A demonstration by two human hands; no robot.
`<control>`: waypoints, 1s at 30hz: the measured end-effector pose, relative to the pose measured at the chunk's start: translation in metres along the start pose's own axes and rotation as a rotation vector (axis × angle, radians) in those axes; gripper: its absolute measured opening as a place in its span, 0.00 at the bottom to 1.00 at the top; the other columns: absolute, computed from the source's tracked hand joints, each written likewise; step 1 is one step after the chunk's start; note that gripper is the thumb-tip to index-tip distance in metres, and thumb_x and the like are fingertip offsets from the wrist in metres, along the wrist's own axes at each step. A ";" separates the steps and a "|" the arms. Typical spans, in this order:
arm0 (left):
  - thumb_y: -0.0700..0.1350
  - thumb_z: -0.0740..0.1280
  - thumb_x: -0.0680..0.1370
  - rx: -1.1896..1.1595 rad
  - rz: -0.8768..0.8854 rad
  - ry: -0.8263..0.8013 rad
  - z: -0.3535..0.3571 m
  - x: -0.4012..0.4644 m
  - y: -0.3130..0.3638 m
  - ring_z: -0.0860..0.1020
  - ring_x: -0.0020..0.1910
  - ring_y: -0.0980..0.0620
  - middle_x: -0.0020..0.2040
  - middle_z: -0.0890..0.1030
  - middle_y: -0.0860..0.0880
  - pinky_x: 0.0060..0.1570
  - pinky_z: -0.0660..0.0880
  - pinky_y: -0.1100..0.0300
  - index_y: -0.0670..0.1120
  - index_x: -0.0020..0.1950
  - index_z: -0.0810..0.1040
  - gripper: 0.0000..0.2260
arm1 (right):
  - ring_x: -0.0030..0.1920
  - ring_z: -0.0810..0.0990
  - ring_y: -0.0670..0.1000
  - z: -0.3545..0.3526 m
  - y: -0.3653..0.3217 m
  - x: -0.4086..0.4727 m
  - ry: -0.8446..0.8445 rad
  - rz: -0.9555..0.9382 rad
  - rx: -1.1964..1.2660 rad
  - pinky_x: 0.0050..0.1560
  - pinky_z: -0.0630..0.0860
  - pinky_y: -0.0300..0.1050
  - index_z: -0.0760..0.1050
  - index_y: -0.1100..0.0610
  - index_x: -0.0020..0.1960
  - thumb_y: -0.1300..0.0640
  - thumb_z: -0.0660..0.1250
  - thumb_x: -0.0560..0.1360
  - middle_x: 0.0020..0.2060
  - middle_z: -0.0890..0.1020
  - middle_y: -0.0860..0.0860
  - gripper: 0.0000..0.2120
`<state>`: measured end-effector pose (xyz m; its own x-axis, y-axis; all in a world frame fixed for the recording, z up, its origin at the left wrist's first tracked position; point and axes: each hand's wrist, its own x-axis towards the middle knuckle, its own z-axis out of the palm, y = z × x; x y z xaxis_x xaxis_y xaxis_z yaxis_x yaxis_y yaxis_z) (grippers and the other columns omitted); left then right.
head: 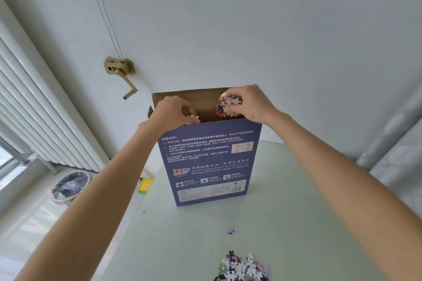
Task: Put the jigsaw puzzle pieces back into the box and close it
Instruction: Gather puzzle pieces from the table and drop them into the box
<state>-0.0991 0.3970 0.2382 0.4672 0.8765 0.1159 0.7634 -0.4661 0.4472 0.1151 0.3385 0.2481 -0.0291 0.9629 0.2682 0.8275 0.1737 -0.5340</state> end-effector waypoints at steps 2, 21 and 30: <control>0.48 0.75 0.68 -0.025 0.031 0.011 -0.001 -0.001 0.000 0.80 0.41 0.56 0.37 0.82 0.54 0.41 0.72 0.64 0.51 0.41 0.82 0.05 | 0.49 0.70 0.47 -0.004 -0.006 0.004 -0.095 -0.039 -0.082 0.38 0.64 0.34 0.77 0.52 0.58 0.55 0.71 0.72 0.47 0.78 0.49 0.15; 0.46 0.74 0.69 -0.124 0.101 0.161 0.002 -0.006 -0.009 0.76 0.35 0.62 0.35 0.80 0.59 0.45 0.77 0.57 0.53 0.45 0.81 0.06 | 0.45 0.79 0.51 0.026 -0.011 0.006 -0.049 -0.114 -0.139 0.49 0.76 0.48 0.81 0.51 0.50 0.56 0.65 0.76 0.46 0.84 0.50 0.07; 0.52 0.67 0.74 0.028 0.175 0.240 0.012 -0.031 0.001 0.76 0.36 0.63 0.36 0.79 0.61 0.37 0.75 0.62 0.56 0.43 0.81 0.03 | 0.45 0.81 0.48 0.035 -0.007 0.001 0.059 -0.092 -0.046 0.51 0.78 0.50 0.80 0.54 0.54 0.60 0.67 0.74 0.46 0.84 0.49 0.09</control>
<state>-0.1071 0.3681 0.2245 0.4763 0.7844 0.3972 0.6942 -0.6127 0.3776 0.0900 0.3453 0.2237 -0.0743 0.9292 0.3621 0.8476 0.2502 -0.4679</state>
